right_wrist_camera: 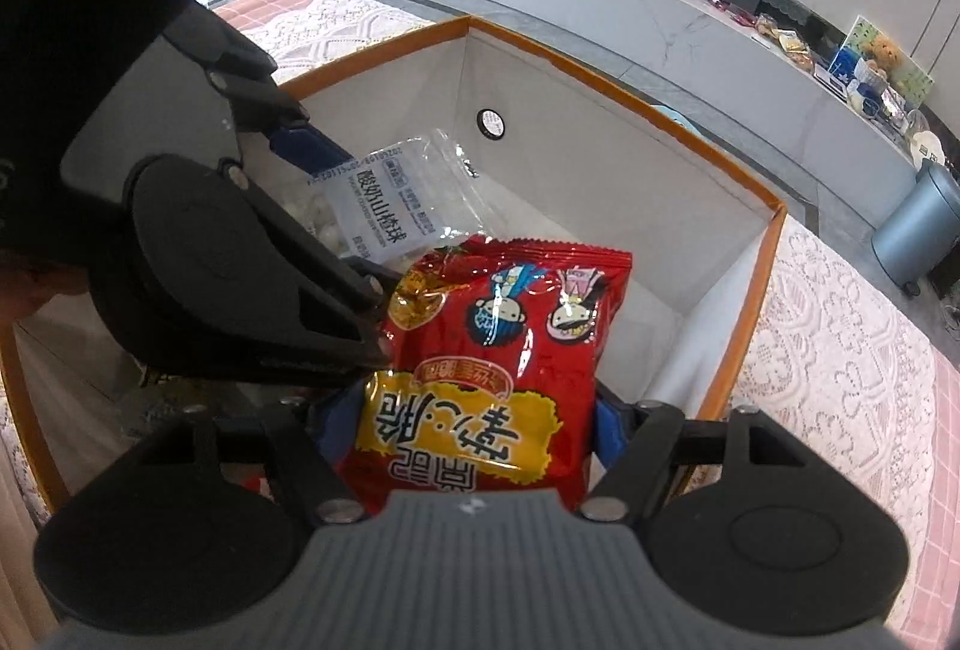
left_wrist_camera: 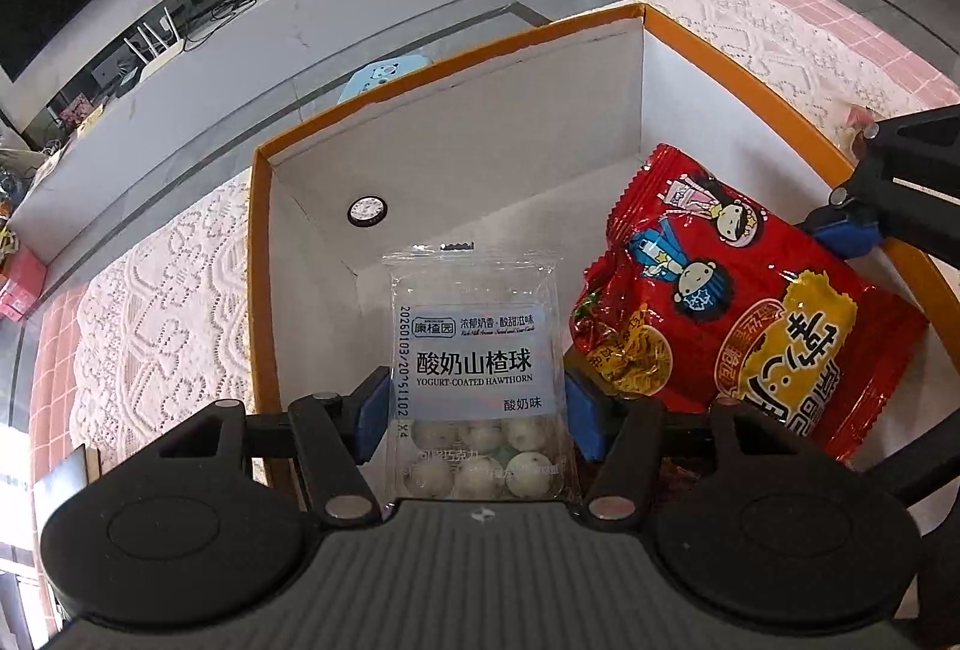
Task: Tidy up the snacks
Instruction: 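Open both tools to drop the yogurt-ball pack and red bag into the box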
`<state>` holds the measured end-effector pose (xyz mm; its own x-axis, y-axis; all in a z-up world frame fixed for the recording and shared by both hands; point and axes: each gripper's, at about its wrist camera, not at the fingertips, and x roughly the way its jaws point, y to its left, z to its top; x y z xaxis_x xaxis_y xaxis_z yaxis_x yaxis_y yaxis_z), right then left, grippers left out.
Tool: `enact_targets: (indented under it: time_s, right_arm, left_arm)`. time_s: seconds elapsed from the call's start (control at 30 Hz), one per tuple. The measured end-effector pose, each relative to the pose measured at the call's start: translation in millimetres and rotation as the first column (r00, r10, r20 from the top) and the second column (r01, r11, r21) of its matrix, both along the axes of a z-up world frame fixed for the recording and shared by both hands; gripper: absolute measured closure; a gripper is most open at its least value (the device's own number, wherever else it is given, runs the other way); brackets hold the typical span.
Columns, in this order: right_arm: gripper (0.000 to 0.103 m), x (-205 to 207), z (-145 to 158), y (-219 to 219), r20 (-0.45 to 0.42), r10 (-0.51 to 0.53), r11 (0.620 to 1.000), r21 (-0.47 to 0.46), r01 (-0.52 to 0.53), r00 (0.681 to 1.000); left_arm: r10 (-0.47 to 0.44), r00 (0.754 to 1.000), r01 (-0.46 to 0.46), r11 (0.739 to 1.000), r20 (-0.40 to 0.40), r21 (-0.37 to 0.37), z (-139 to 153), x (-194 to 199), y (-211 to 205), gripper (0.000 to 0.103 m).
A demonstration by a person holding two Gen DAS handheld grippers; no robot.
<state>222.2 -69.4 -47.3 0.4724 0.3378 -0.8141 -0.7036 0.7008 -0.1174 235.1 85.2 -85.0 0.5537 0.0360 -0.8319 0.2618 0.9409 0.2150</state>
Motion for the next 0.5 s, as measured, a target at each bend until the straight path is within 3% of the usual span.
enact_targets:
  time_s: [0.4, 0.5]
  right_arm:
    - [0.023, -2.0, 5.1, -6.4, -0.042, -0.017, 0.999, 0.044, 0.019, 0.999]
    - [0.016, -3.0, 10.2, -8.0, -0.047, -0.027, 0.997, 0.073, 0.030, 0.999]
  left_arm:
    - [-0.028, 0.998, 0.027, 1.000, 0.054, 0.010, 10.2, -8.5, 1.1, 0.029]
    - [-0.034, 0.996, 0.033, 0.999, 0.085, 0.015, 17.5, -12.8, -0.7, 0.028]
